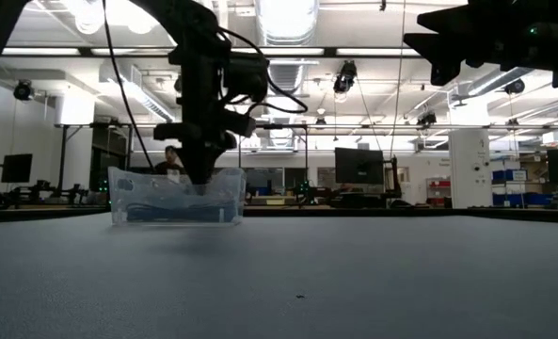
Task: Pick and place USB-C Cables
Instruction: Put the white charger cable into the bin, then return to Home Position
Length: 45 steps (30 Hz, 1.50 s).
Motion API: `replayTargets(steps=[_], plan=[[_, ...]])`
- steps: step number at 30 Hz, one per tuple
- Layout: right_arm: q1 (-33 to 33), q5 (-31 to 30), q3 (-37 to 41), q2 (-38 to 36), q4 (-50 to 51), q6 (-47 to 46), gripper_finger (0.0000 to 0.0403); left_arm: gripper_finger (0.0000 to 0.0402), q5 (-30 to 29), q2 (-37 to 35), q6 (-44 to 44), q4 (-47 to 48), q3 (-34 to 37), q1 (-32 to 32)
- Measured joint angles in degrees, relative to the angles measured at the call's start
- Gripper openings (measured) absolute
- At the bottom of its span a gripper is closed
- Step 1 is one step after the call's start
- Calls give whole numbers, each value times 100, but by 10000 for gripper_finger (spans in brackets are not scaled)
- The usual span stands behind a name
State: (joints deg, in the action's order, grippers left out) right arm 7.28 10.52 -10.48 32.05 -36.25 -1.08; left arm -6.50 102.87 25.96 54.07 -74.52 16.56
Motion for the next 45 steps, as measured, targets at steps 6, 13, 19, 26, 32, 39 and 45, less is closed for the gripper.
replayTargets(steps=[6, 13, 19, 26, 32, 39, 45], plan=[[-1, 0, 0, 0, 0, -39, 192, 27, -28, 118, 2, -72, 0, 10], [-1, 0, 2, 0, 2, -37, 192, 53, -46, 120, 2, -94, 0, 33], [-1, 0, 2, 2, 2, -35, 192, 56, -230, 24, 2, -48, -5, 35], [1, -2, 4, 2, 2, -39, 192, 57, -472, -203, 2, 49, -41, 35], [-1, -5, 4, 0, 2, -40, 192, 75, -424, -258, 2, 123, -39, 33], [-1, -7, 4, 0, 1, -42, 192, 144, -411, -287, -9, 142, -44, 31], [-1, -7, 4, 2, 2, 38, 192, 170, -426, -593, -320, 117, -44, 18]])
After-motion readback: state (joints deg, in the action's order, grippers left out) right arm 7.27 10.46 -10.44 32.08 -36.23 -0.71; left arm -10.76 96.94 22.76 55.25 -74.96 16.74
